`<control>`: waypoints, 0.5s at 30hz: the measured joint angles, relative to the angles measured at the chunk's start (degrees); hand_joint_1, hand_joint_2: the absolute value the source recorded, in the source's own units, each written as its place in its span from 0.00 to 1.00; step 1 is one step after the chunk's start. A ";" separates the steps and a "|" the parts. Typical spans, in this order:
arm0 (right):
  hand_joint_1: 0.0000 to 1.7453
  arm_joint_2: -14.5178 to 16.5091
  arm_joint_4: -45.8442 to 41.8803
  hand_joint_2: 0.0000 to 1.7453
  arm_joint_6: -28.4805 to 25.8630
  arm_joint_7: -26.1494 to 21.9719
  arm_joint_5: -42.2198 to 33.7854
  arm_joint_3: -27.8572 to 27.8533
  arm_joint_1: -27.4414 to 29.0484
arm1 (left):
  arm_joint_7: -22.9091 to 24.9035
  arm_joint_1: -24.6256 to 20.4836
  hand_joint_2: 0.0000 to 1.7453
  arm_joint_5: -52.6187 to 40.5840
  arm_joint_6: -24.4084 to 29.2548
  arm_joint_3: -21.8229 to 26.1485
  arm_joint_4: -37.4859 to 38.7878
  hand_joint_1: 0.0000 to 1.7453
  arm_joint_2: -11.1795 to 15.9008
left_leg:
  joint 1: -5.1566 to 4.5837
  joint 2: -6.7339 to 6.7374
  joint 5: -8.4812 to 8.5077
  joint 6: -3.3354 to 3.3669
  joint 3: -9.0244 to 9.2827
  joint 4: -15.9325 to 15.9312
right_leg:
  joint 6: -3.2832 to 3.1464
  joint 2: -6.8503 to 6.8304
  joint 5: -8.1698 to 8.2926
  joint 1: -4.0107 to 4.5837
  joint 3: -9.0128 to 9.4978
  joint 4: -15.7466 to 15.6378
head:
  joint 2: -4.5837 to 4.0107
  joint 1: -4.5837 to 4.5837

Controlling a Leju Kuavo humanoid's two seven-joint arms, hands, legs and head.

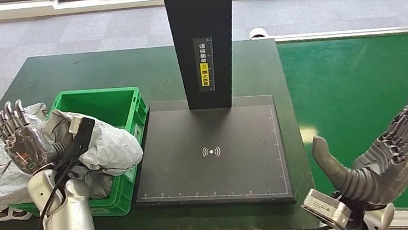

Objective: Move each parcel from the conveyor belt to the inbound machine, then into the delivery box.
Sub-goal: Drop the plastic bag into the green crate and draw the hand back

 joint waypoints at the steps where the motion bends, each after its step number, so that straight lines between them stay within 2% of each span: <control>1: 0.00 0.01 0.11 1.00 0.00 0.00 0.05 0.00 0.00 | -1.47 0.05 0.00 0.51 0.00 0.48 -0.63 0.00 -0.37 | 0.00 0.00 0.00 0.00 0.00 0.00 | 0.00 0.00 0.00 0.00 0.00 0.00 | 0.00 0.00; 5: 0.00 0.01 0.55 1.00 0.00 0.00 0.40 0.00 -0.03 | -5.23 0.18 0.00 1.01 0.00 2.13 -2.54 0.00 -2.14 | 0.00 0.00 0.00 0.00 0.01 0.00 | 0.00 0.00 0.00 0.00 0.00 0.00 | 0.00 0.00; 9: 0.00 0.01 0.73 1.00 0.00 0.00 0.51 0.00 0.01 | -3.15 1.47 0.00 2.44 0.00 1.30 -4.21 0.00 -3.43 | 0.00 0.01 0.00 0.00 0.02 0.00 | 0.00 -0.01 0.00 0.00 -0.02 0.00 | 0.00 0.00; 15: 0.00 0.01 0.99 1.00 0.00 0.04 0.63 -0.26 0.07 | -0.15 5.54 0.00 6.17 0.00 -3.68 -9.79 0.00 -4.35 | 0.00 0.01 -0.01 0.00 0.01 0.00 | -0.01 -0.01 -0.01 0.00 -0.04 0.00 | 0.00 0.00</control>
